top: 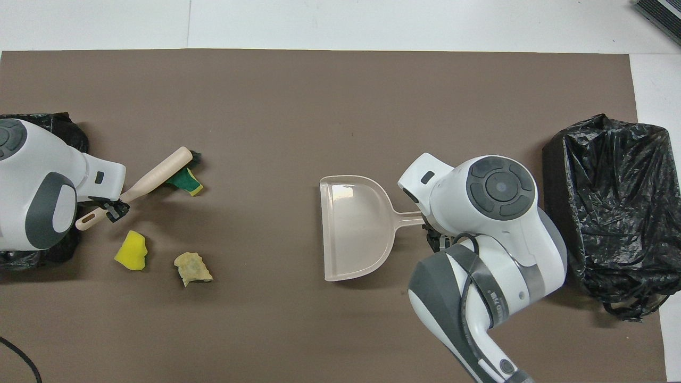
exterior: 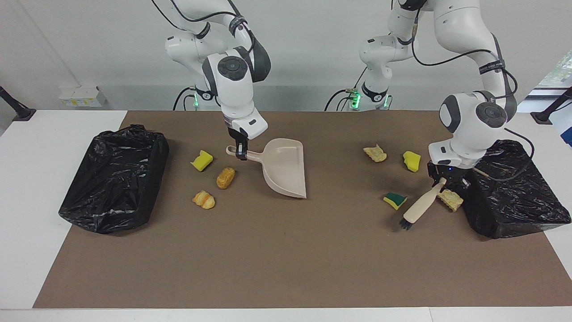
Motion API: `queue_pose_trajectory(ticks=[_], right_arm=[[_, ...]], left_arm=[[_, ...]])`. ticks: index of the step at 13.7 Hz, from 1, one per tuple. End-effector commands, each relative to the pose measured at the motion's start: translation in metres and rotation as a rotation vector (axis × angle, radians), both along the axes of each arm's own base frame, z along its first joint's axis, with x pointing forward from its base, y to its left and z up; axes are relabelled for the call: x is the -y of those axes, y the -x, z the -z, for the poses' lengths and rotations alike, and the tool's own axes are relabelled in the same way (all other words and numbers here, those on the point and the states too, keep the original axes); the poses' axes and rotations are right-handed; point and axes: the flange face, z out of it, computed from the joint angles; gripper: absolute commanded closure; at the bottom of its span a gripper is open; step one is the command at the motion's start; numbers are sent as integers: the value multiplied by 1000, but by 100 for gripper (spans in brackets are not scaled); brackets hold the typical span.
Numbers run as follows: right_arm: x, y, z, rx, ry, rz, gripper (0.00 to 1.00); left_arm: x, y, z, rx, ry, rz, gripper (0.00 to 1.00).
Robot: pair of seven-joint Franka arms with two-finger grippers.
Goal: Sweep and dump trash in bin
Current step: 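Lift the brush with the left gripper toward the trash near the left bag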
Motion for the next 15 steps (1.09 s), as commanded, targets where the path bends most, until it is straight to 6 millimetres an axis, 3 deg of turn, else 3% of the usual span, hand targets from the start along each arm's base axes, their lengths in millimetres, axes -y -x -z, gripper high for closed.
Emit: queue_pose_trajectory(ticks=[1, 4, 6, 8, 10, 13, 15], right_arm=[[1, 8, 1, 10, -30, -31, 100], [-17, 17, 11, 6, -18, -12, 100], [-16, 20, 15, 4, -16, -8, 100], [-21, 25, 16, 3, -10, 13, 100], [-20, 26, 17, 2, -8, 17, 100], [-28, 30, 20, 9, 11, 42, 100], [-40, 36, 18, 36, 41, 54, 100]], left_arm=[[26, 43, 1, -111, -46, 33, 100], [79, 63, -9, -112, -108, -78, 100], [81, 67, -36, -66, -124, -145, 100], [64, 70, -66, -12, -128, -227, 100], [27, 64, -77, 10, -127, -310, 100], [-27, 56, -74, 71, -225, -450, 100], [-48, 49, -66, 125, -310, -495, 100]])
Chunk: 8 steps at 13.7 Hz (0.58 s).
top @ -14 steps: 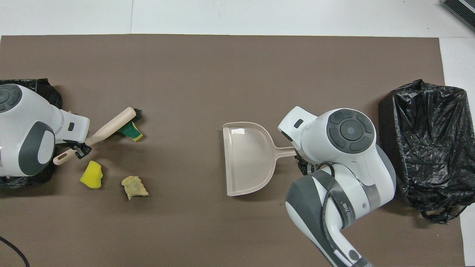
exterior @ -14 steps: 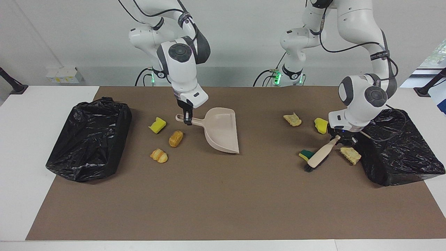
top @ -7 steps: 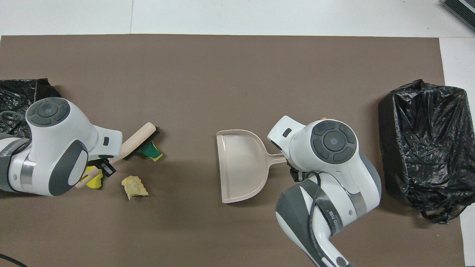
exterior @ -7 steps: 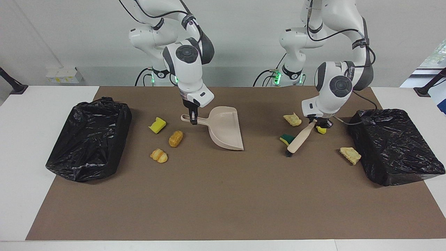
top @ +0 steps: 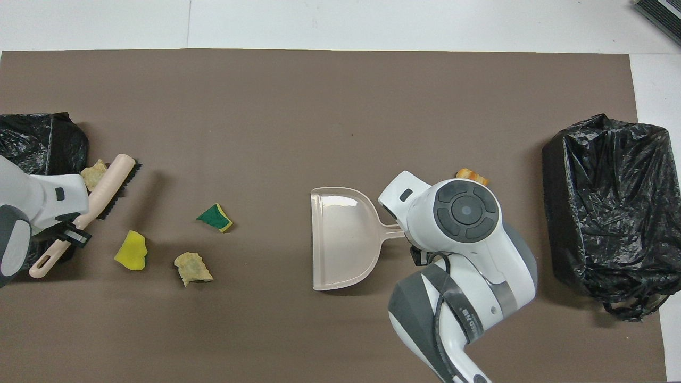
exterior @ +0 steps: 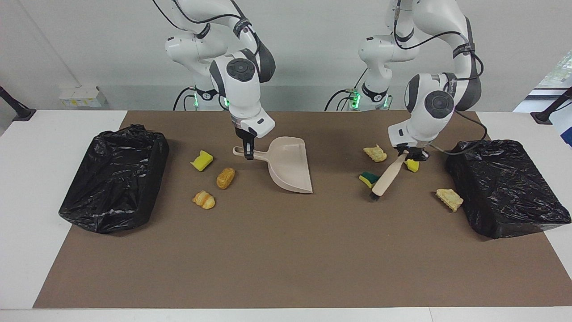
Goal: Sweep and dump trash in bin
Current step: 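Sweep the sponges and bread with the brush toward the dustpan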
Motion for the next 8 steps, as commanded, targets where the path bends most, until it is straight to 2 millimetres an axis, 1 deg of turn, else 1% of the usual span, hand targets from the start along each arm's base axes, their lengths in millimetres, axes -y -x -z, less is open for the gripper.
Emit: queue_pose_trajectory(ticks=[1, 5, 8], right_arm=[[-8, 11, -5, 43, 19, 16, 100], [-9, 15, -3, 66, 27, -4, 100], [-9, 15, -2, 63, 27, 0, 100]], left_arm=[[-12, -8, 14, 70, -85, -97, 100], [-17, -14, 25, 135, -191, -211, 100], [-10, -17, 39, 159, -239, -266, 100]])
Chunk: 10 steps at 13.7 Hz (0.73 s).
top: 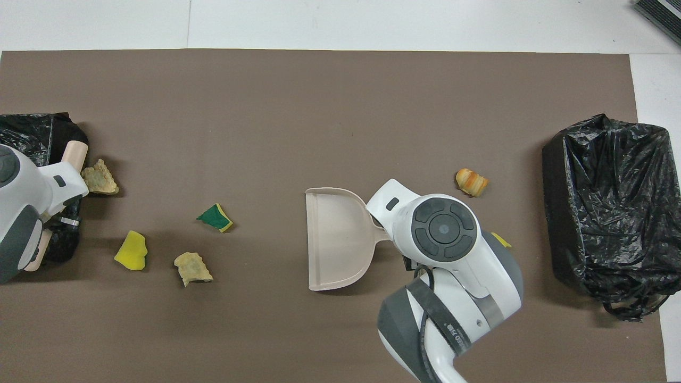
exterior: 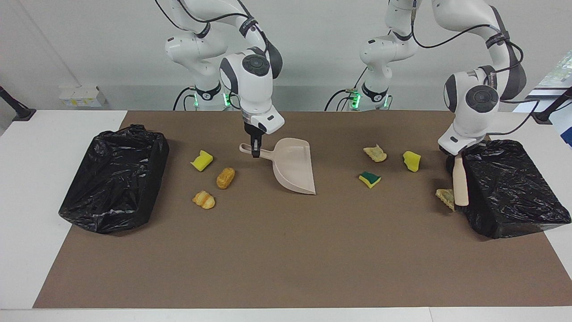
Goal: Sweep and dump trash in bin
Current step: 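Sweep the sponges and bread with the brush toward the dustpan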
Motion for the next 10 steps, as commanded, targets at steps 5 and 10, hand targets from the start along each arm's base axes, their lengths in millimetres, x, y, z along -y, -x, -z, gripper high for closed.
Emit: queue_pose_trajectory(ticks=[5, 10], right_arm=[[5, 7, -2, 26, 7, 14, 100], [5, 7, -2, 25, 8, 23, 100]], left_arm=[[23, 12, 21, -24, -44, -20, 100], [73, 41, 28, -122, -40, 64, 100]])
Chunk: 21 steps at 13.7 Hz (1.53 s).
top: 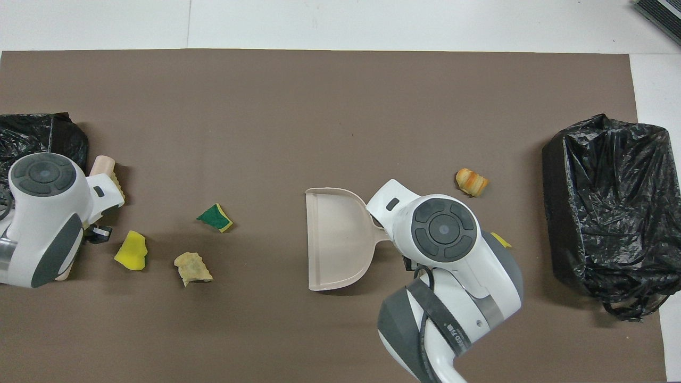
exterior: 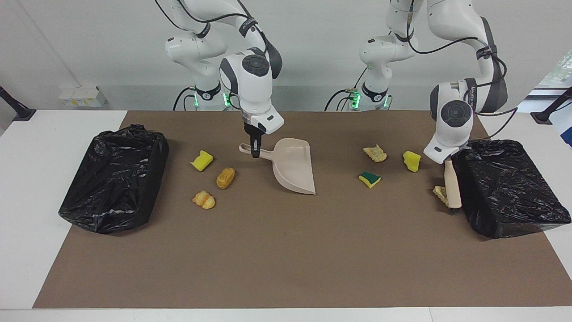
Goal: Sweep and dump trash in bin
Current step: 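Sweep the sponges and bread with the brush toward the dustpan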
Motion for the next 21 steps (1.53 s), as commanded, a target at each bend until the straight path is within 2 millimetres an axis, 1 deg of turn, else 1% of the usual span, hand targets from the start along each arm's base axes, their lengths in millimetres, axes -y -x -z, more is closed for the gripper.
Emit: queue_pose_trajectory(ticks=[1, 2, 4, 8, 9, 10, 11, 12, 13, 14, 15, 17, 18, 19, 20, 21], right_arm=[[5, 7, -2, 26, 9, 19, 100], [5, 7, -2, 26, 9, 19, 100], [5, 7, -2, 25, 10, 19, 100], [6, 7, -2, 23, 11, 19, 100], [5, 7, -2, 23, 9, 22, 100], [6, 6, -2, 23, 9, 23, 100], [8, 5, -2, 23, 9, 28, 100], [11, 3, 0, 18, 11, 33, 100], [14, 2, 0, 13, 14, 41, 100], [19, -2, 1, 10, 15, 52, 100], [24, -5, 2, 7, 16, 60, 100], [26, -1, 2, -13, 31, 55, 100], [28, -1, 2, -18, 36, 59, 100], [29, -1, 3, -18, 39, 58, 100], [34, -2, 3, -18, 57, 61, 100], [39, -4, 4, -21, 67, 69, 100]], left_arm=[[42, 27, -3, -59, 17, 31, 100], [59, 32, -3, -78, 51, 24, 100], [100, 47, -5, -115, 52, 79, 100], [168, 68, -12, -141, 110, 127, 100], [178, 70, -26, -123, 109, 129, 100], [177, 72, -48, -115, 122, 106, 100], [173, 76, -67, -115, 137, 72, 100], [166, 83, -79, -118, 131, 51, 100], [155, 90, -85, -129, 119, 21, 100], [137, 93, -84, -133, 104, -48, 100], [117, 97, -78, -109, 89, -141, 100], [74, 107, -63, -64, 92, -257, 100], [57, 116, -54, -39, 101, -288, 100], [34, 124, -44, -23, 106, -341, 100], [20, 129, -37, -12, 107, -381, 100], [13, 132, -32, 3, 99, -428, 100]])
